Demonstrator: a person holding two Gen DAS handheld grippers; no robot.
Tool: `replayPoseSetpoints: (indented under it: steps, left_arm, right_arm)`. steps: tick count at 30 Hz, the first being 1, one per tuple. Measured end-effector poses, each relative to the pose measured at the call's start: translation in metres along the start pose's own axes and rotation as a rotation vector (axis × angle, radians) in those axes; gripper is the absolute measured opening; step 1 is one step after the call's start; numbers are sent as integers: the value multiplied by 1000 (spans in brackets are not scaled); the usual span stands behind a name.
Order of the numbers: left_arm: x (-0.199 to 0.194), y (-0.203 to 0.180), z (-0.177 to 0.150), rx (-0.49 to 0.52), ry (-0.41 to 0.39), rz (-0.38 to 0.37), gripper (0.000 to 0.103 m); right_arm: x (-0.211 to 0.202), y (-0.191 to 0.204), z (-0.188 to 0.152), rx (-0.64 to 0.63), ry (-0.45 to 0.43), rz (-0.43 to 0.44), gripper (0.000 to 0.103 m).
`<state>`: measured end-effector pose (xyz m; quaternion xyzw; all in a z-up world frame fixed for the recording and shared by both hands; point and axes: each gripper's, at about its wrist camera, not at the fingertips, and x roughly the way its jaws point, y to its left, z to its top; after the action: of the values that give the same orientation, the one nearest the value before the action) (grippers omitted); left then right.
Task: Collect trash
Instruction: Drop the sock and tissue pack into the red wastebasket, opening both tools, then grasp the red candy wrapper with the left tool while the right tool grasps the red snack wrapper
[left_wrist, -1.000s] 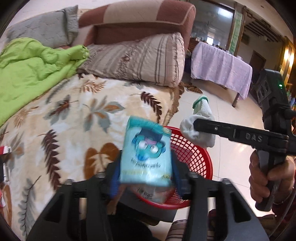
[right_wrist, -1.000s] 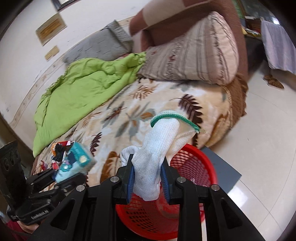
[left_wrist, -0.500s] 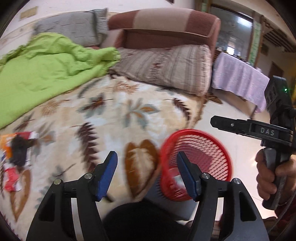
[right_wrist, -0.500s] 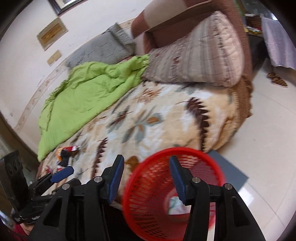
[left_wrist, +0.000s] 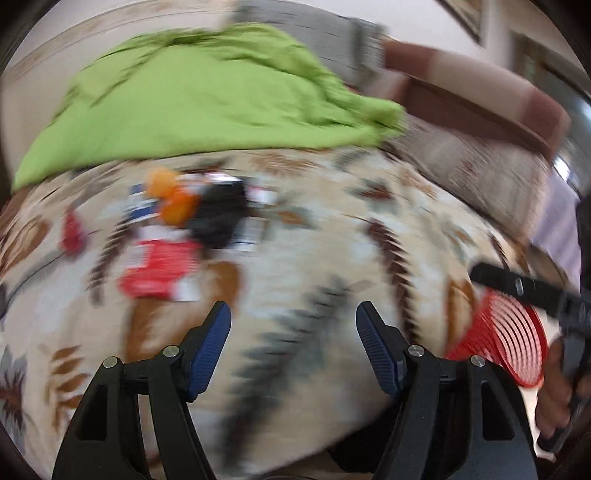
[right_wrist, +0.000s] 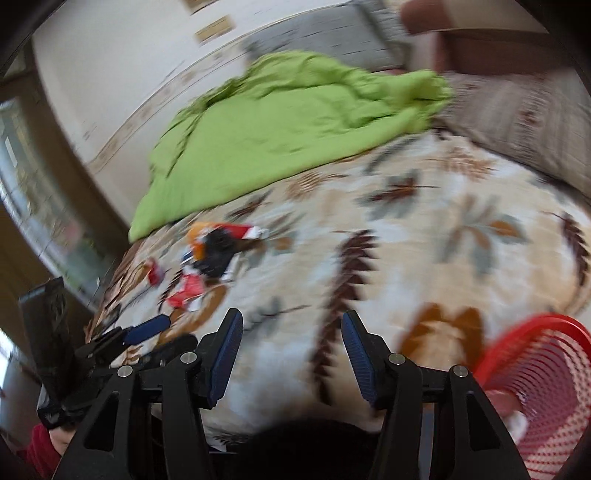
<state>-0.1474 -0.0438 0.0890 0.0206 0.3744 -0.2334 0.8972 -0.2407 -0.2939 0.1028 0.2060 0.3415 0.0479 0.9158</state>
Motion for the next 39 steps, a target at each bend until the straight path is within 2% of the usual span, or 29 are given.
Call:
replayPoseSetpoints:
  steps: [6, 9, 12, 15, 17, 20, 23, 24, 25, 26, 27, 28, 31, 33, 37, 39]
  left_arm:
    - [-14, 100, 19, -198, -63, 151, 69]
    - [-12, 151, 21, -345, -88, 235, 69]
    - [-8, 179, 12, -432, -120, 279, 69]
    - [1, 190, 3, -438, -100, 326, 69]
    - [2, 197, 3, -452, -95, 312, 69]
    - [4, 199, 6, -438, -101, 303, 69]
    - [10, 202, 8, -436, -90, 292, 69]
    - [11, 204, 9, -441, -89, 287, 69]
    - [13, 206, 11, -451, -88, 279, 69]
    - [15, 209, 12, -463, -89, 273, 69]
    - [16, 212, 14, -472, -91, 273, 69]
    - [19, 214, 17, -480, -94, 276, 69]
    - [26, 221, 27, -504, -114, 269, 69]
    - [34, 223, 34, -514, -117, 262, 70]
    - [62, 229, 47, -549, -85, 260, 70]
    - [78, 234, 53, -557, -67, 284, 70]
  right_arm:
    - [63, 61, 3, -96, 113, 113, 60]
    - [96, 82, 10, -124, 182, 182, 60]
    - [140, 102, 21, -110, 256, 236, 60]
    - [185, 118, 27, -77, 333, 261, 60]
    - [214, 127, 27, -73, 367, 258, 60]
    - [245, 136, 28, -83, 388, 225, 60]
    - [269, 150, 30, -132, 374, 197, 60]
    - [276, 154, 30, -148, 378, 191, 55]
    - [282, 155, 29, -158, 377, 183, 43]
    - [285, 157, 28, -161, 372, 183, 36]
    - [286, 159, 27, -162, 376, 203, 17]
    - [284, 161, 28, -169, 383, 233, 9]
    - [264, 165, 31, -209, 315, 237, 4]
    - [253, 162, 34, -187, 291, 254, 4]
    - [228, 156, 38, -191, 225, 250, 4]
    - [219, 154, 42, -202, 196, 248, 4]
